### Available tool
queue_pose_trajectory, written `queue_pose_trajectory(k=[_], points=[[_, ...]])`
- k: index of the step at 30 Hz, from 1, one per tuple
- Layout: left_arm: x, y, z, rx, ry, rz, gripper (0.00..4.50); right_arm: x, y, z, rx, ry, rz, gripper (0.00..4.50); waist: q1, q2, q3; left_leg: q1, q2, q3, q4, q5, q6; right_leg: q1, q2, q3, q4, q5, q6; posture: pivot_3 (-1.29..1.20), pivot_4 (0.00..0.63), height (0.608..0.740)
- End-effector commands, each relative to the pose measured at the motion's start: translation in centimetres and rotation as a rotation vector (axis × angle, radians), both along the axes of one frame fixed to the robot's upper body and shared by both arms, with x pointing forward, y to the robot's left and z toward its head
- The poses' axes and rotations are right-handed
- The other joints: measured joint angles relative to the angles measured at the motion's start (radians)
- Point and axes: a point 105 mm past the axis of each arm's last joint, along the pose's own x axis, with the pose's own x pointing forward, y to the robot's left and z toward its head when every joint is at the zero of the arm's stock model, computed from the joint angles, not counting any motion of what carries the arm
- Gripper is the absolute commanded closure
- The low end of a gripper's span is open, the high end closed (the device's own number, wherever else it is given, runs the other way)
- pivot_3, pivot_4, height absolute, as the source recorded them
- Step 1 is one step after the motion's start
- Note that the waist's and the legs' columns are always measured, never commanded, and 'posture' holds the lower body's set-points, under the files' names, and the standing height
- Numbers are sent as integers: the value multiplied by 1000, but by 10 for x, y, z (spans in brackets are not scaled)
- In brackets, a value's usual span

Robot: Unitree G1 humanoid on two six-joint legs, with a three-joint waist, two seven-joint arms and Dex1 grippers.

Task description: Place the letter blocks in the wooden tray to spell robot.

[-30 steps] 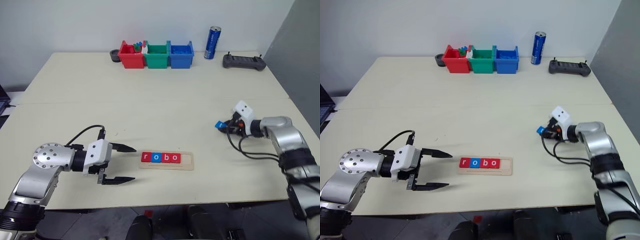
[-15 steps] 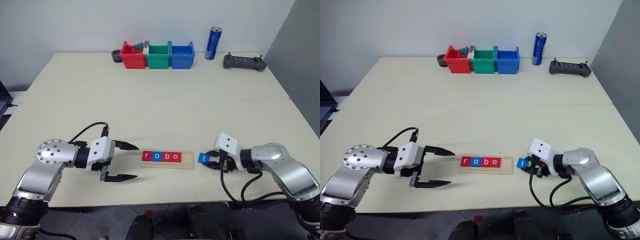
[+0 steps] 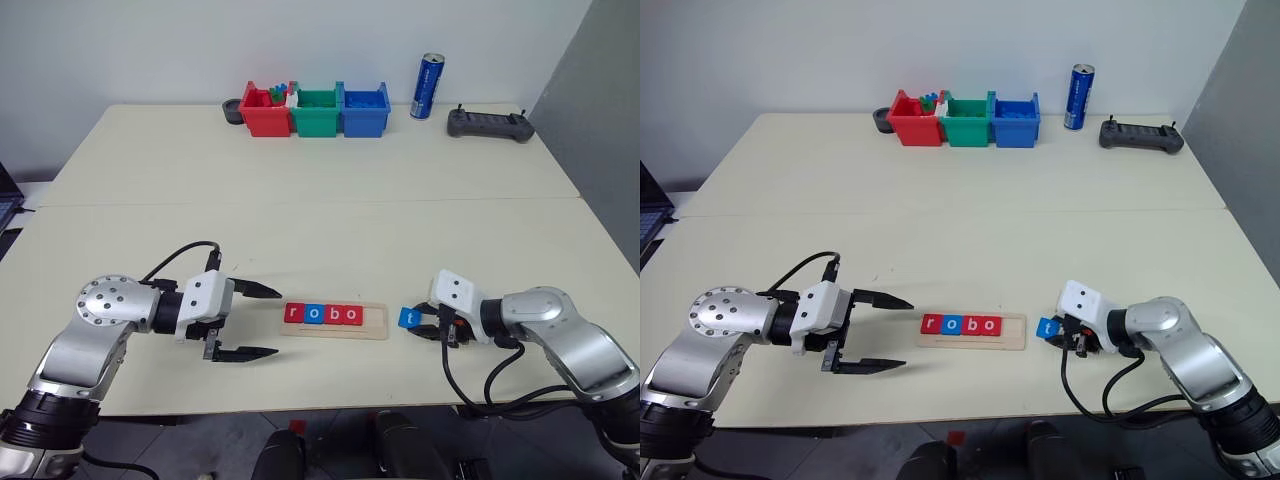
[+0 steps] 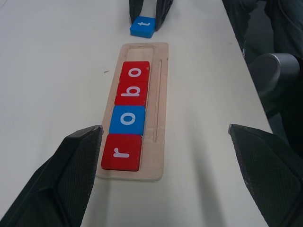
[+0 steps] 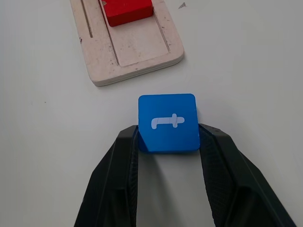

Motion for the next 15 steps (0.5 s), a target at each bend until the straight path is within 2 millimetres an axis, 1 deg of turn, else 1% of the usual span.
queue_pose_trajectory(k=[1,2,6,7,10,15], points=[[-1,-1,-1,-3,-11,-18,0,1,-1,7,-9,-45,23,2067,0,0,0,0,0,0,0,0,0,0,0,0,0,0,0,0,150,740],[-1,0,-2,-4,-10,-18,0,2,-2,9,-2,-52,14,1736,0,0,0,0,0,0,0,0,0,0,0,0,0,0,0,0,150,740],[0,1,-4,-7,-9,-19,0,0,-6,18,37,-54,-21,161,0,0,0,0,0,0,0,0,0,0,0,0,0,0,0,0,150,740],[0,1,-5,-8,-10,-19,0,-1,-7,20,50,-53,-35,10,1,0,0,0,0,0,0,0,0,0,0,0,0,0,0,0,150,740],[0,0,-7,-13,-9,-22,0,-2,-9,20,116,-48,-93,10,4,0,0,0,0,0,0,0,0,0,0,0,0,0,0,0,150,740],[2,-7,-4,-20,-14,-33,0,-4,-4,10,183,2,-133,10,3,0,0,0,0,0,0,0,0,0,0,0,0,0,0,0,150,740]])
